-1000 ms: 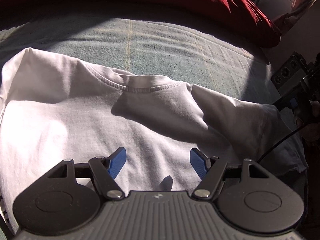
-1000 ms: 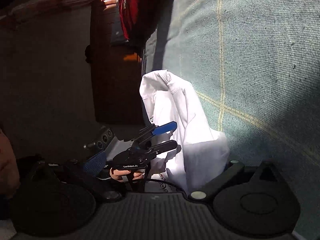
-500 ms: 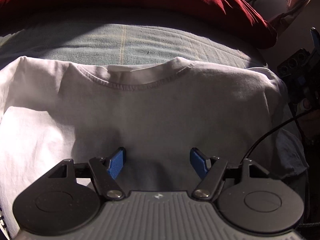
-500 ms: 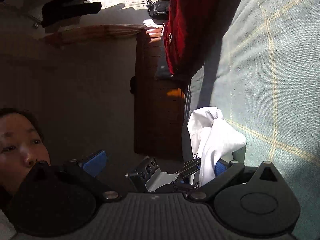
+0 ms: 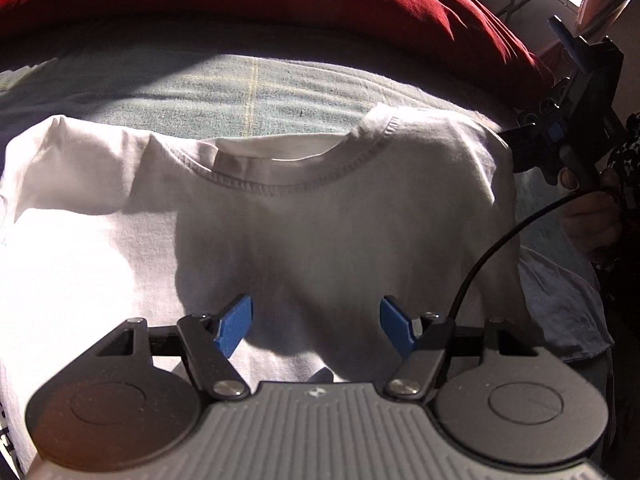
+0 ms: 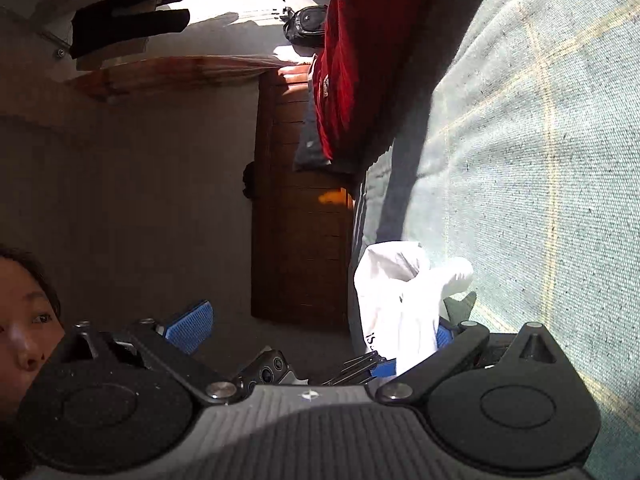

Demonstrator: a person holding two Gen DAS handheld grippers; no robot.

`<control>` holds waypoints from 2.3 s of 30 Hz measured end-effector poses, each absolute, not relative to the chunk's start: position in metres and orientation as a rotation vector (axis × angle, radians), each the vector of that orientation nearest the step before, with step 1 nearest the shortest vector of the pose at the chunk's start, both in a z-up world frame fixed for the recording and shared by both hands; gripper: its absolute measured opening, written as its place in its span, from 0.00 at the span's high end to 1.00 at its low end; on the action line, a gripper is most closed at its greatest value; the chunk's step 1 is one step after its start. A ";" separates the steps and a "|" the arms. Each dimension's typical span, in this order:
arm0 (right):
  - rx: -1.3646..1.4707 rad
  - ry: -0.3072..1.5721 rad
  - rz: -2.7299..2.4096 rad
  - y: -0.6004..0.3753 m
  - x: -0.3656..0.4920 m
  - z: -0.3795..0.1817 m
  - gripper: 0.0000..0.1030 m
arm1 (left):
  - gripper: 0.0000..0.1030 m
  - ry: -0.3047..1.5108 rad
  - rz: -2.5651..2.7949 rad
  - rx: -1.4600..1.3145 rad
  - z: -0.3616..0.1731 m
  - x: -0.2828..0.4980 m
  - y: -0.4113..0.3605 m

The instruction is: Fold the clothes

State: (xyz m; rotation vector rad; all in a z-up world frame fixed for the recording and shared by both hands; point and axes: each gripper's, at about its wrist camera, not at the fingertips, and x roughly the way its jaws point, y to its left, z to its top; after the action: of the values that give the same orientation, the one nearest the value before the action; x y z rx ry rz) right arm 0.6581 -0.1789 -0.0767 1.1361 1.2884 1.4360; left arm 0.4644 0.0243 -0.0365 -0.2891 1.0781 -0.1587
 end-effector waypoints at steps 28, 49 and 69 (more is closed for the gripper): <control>0.507 1.197 0.882 -0.281 0.597 -0.019 0.00 | 0.32 0.978 -0.136 -0.279 -0.008 0.457 0.040; 0.131 1.243 0.708 -0.307 0.492 -0.030 0.00 | 0.37 0.960 -0.507 -0.114 -0.027 0.522 -0.053; 0.567 1.175 0.491 -0.338 0.390 -0.050 0.00 | 0.44 0.953 -0.322 0.013 -0.020 0.514 -0.054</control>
State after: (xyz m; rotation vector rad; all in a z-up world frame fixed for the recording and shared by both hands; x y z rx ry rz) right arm 0.3896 -0.3381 -0.0503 0.5671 1.1752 0.4910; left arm 0.5143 -0.0538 -0.0205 0.0132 0.9526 -0.3217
